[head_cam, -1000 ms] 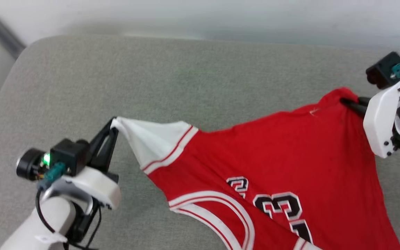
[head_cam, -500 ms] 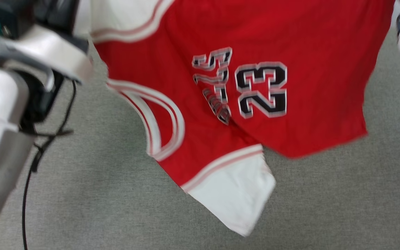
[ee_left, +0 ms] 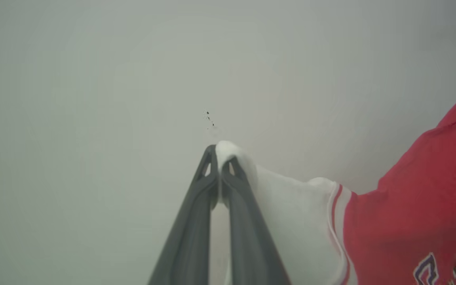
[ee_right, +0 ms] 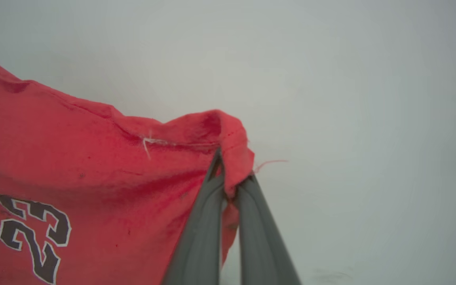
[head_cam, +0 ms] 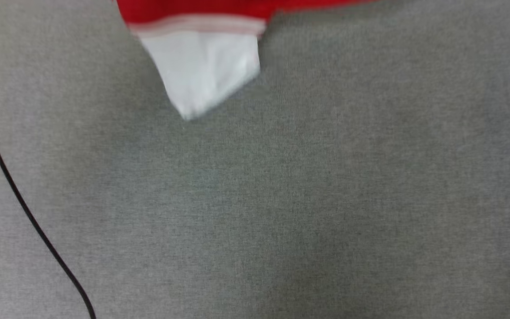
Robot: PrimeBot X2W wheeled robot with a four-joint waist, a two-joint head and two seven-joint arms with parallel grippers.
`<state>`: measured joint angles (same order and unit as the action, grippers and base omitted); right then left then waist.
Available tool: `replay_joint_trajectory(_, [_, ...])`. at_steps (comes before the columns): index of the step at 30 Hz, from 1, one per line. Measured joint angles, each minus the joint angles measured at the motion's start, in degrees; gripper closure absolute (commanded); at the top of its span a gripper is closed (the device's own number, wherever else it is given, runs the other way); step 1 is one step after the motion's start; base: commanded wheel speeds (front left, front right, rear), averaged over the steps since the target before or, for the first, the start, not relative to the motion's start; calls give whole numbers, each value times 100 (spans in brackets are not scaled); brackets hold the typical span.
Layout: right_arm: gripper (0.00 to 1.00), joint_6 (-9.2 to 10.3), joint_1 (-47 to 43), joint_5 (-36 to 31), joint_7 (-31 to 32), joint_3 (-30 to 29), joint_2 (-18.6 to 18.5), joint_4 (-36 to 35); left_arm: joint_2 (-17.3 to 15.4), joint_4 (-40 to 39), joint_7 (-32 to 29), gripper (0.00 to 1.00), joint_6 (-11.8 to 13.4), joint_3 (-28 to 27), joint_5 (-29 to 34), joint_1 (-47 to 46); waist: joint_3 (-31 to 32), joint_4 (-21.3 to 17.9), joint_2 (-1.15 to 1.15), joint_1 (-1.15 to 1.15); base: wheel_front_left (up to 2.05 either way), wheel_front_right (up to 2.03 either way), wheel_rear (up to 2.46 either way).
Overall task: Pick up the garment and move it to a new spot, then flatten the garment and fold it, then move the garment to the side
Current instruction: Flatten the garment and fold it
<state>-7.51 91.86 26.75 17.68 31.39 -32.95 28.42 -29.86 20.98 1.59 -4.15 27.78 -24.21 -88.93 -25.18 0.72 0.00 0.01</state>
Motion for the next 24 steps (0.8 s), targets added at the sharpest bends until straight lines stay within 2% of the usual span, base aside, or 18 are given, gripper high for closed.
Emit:
replay_joint_trajectory(2, [100, 0, 766, -108, -212, 8, 179, 419, 15, 773, 279, 100, -190, 100, 130, -979, -334, -6, 0, 0, 0, 0, 0])
replay_joint_trajectory(9, [100, 0, 727, -57, -554, 412, 370, 898, 14, 1333, 624, 100, -272, 310, 66, -1029, -556, 32, 0, 0, 0, 0, 0])
replay_joint_trajectory(15, [100, 0, -31, 258, -971, 835, 602, 1190, 85, 1617, 950, 100, -293, 492, -172, -186, -540, 70, 0, 0, 0, 0, 0])
replay_joint_trajectory(20, [100, 0, -839, 558, -1290, 1310, 627, 1267, 59, 1637, 1160, 100, -298, 577, -334, 824, -374, 66, 0, 0, 0, 0, 0])
replay_joint_trajectory(24, [100, 0, -1599, 855, -1473, 1696, 543, 1245, 18, 1417, 1254, 100, -163, 631, -477, 1943, -146, 45, 0, -1, 0, 0, 0])
